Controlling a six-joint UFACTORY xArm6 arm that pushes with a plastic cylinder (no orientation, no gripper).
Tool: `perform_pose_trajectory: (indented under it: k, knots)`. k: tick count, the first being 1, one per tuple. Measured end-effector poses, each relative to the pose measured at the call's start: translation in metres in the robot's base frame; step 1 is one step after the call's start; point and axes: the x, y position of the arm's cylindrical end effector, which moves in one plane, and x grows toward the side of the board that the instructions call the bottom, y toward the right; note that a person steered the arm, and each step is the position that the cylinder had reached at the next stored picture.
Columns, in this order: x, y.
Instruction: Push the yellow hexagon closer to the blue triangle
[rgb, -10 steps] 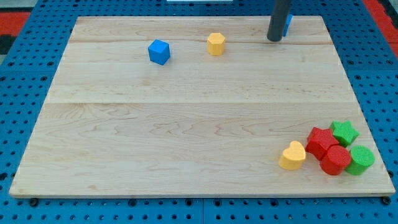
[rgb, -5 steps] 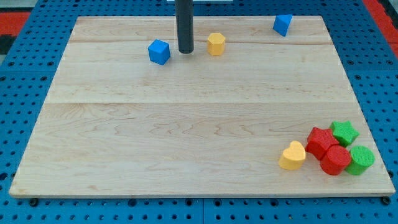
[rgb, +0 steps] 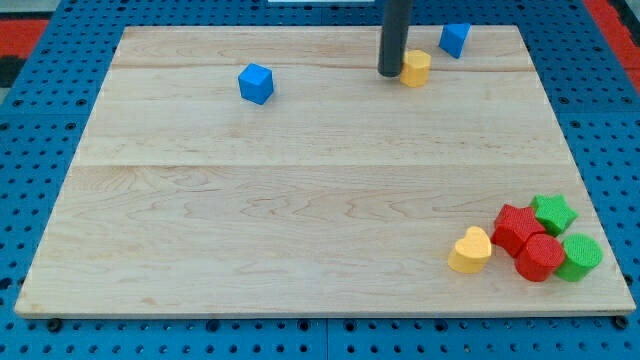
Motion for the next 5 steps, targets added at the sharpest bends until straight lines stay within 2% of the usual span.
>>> perform_pose_trajectory:
  k: [2,4,5]
  knots:
    - [0.0,0.03]
    - [0.026,0.042]
    - [0.013,0.045]
